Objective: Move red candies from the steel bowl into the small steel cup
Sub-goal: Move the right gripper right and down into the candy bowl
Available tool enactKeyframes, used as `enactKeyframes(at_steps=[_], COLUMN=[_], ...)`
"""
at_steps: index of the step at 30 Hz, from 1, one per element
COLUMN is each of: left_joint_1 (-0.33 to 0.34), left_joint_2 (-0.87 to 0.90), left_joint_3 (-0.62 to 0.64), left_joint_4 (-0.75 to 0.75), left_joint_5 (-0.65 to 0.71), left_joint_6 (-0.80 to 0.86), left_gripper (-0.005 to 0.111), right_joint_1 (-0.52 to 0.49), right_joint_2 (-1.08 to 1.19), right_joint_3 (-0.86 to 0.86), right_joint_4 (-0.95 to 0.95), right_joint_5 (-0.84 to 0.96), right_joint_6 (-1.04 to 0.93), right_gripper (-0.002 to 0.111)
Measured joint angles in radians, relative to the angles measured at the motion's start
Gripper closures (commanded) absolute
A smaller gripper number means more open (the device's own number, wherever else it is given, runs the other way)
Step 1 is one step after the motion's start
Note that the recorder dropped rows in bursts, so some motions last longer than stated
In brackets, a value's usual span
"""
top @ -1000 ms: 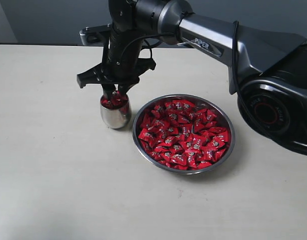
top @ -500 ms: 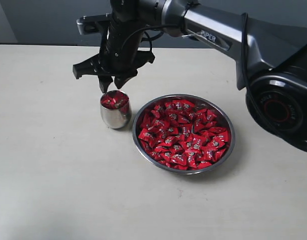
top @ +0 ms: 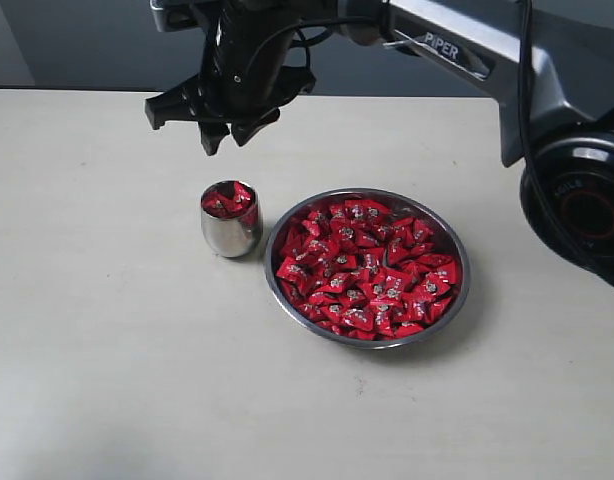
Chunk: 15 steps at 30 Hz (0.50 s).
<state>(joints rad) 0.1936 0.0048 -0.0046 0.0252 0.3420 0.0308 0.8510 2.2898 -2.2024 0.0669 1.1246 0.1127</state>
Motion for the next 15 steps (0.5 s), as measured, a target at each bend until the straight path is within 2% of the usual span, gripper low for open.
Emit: enactKeyframes(at_steps=[7, 15], left_joint_1=[0.000, 0.000], left_joint_2=[0.000, 0.000], left_joint_3=[0.000, 0.000], left_joint_4=[0.000, 0.000], left_joint_5=[0.000, 0.000], left_joint_6=[0.000, 0.000], left_gripper=[0.106, 0.106], right_joint_1=[0.000, 0.000], right_joint_2=[-0.032, -0.117], right_joint_3=[0.007, 0.127], right_joint_4=[-0.118, -0.231], right_joint_5=[0.015, -0.037], right_joint_6=[0.076, 0.144], right_gripper=[0.071, 0.071])
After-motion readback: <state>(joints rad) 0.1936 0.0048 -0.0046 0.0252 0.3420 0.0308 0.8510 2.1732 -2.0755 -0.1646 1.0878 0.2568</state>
